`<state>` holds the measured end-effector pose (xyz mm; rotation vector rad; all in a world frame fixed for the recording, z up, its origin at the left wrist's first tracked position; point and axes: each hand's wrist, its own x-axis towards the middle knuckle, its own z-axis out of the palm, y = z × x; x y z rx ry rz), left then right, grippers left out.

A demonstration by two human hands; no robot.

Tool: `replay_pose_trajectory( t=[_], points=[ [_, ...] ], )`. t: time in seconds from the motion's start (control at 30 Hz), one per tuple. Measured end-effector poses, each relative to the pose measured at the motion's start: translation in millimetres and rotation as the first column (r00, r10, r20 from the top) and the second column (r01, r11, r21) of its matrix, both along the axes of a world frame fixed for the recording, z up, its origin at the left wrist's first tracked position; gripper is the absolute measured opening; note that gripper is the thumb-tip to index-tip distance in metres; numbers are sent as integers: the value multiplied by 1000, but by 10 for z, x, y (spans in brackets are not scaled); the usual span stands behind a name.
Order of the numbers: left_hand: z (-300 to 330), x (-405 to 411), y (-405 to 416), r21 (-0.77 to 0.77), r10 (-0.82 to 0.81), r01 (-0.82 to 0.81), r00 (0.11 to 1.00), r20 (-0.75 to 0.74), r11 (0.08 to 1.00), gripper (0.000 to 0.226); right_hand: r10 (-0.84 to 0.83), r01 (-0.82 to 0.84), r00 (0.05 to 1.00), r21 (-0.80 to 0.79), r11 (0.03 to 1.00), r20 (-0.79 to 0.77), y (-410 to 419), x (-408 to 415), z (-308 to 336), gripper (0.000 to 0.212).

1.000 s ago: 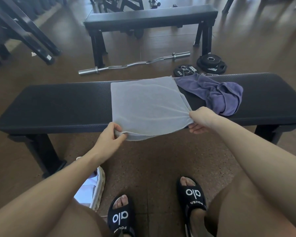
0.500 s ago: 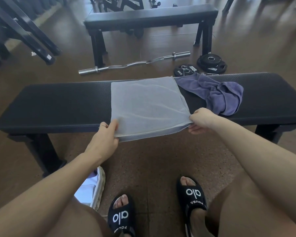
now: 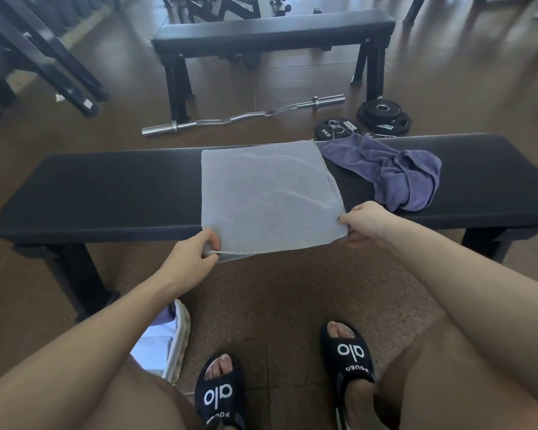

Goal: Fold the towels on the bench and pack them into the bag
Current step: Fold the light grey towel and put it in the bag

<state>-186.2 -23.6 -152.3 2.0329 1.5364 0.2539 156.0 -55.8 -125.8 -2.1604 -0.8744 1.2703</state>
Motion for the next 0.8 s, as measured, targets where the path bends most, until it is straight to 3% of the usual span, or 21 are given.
replay_pose_trajectory(
  t=[0.27, 0.47, 0.53, 0.63, 0.7, 0.8],
  points=[
    [112, -147, 133, 144, -88, 118, 976, -198, 983, 15, 29, -27, 997, -27, 999, 65, 28, -64, -20, 17],
    [68, -208, 126, -100, -145, 133, 981, -128, 986, 19, 200, -192, 930, -55, 980, 309, 33, -100, -31, 16],
    [129, -244, 155, -158, -145, 133, 987, -71, 978, 25, 319, -310, 846, -94, 946, 427, 14, -109, 8, 11],
    [276, -243, 234, -70, -81, 79, 996, -39, 994, 22, 460, -446, 582, -210, 870, 670, 53, -103, 134, 14],
    [369, -183, 348, 74, -2, 1, 1000, 10, 997, 16, 377, -481, 535, -95, 872, 756, 180, -102, 189, 16],
    [420, -34, 674, 232, 59, -75, 995, 76, 970, 23, 185, -430, 697, 197, 881, 693, 492, -126, 185, 16]
  ],
)
